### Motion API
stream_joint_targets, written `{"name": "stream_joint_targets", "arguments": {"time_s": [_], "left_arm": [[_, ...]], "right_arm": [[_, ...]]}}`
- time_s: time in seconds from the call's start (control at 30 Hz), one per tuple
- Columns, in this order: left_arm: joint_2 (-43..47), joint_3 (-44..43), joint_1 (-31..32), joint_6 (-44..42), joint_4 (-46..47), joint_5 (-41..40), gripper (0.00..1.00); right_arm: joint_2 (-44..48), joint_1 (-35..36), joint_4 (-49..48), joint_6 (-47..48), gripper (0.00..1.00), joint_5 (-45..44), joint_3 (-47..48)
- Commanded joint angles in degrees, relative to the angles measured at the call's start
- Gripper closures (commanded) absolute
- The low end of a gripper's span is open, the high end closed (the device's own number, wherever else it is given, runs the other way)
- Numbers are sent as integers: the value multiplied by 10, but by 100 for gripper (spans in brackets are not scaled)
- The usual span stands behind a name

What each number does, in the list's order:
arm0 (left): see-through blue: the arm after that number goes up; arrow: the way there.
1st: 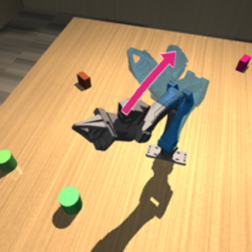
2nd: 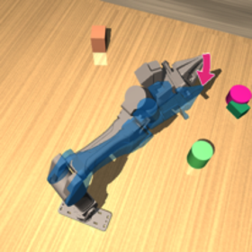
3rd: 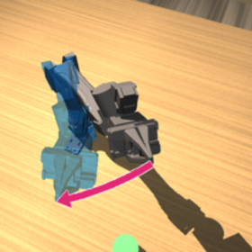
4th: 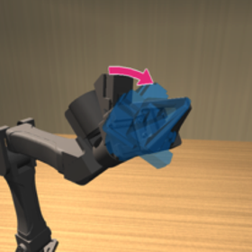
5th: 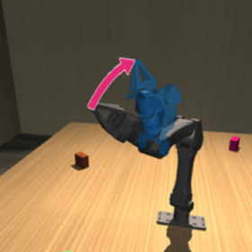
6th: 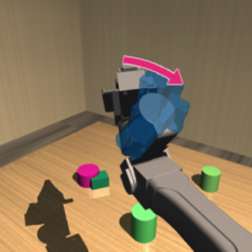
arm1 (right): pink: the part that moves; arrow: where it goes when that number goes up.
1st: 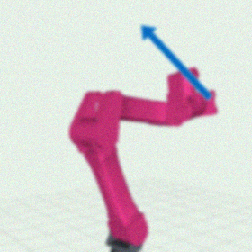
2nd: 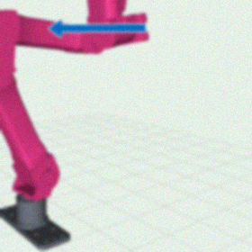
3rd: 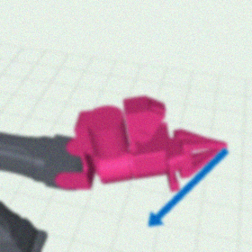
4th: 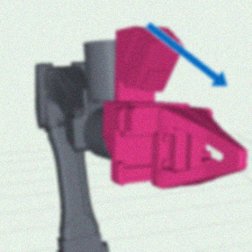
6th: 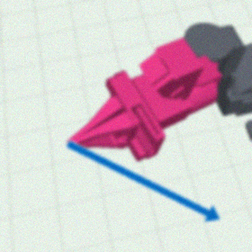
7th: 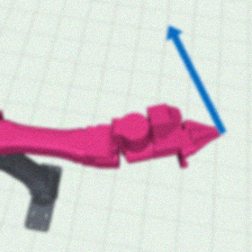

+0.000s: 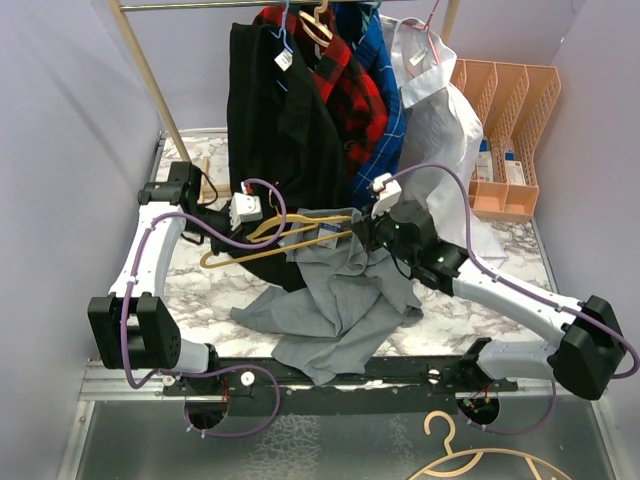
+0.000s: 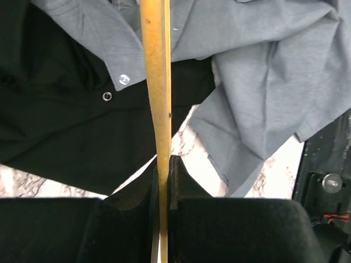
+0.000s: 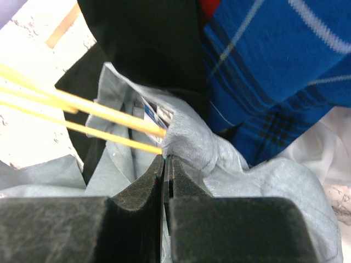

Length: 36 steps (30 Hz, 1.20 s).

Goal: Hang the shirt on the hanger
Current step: Hang the shirt on the hanger.

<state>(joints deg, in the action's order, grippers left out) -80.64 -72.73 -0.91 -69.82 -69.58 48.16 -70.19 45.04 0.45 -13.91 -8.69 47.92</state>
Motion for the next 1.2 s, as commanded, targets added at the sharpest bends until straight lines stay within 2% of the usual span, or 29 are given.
{"name": "stream_joint_targets", "arguments": {"time_s": [0.0, 0.27, 0.43, 0.63, 0.73, 0.9, 1.17], "left_arm": [[23, -7, 14, -18, -52, 73, 100], [27, 24, 33, -12, -30, 25, 100], [18, 10, 33, -14, -33, 24, 100], [10, 4, 34, -47, -61, -14, 100], [16, 12, 34, -53, -60, -26, 100], [16, 7, 34, -44, -52, -6, 100], [-13, -44, 34, -9, -38, 71, 100]], "right_arm": [[-2, 3, -10, -9, 99, 50, 46], [25, 7, 29, -10, 99, 55, 91], [37, 8, 65, -27, 99, 110, 108], [85, 8, 122, -8, 99, 43, 129], [87, 9, 156, 4, 99, 41, 148], [71, 9, 192, 4, 99, 68, 169], [25, 14, 207, -28, 99, 186, 171]]}}
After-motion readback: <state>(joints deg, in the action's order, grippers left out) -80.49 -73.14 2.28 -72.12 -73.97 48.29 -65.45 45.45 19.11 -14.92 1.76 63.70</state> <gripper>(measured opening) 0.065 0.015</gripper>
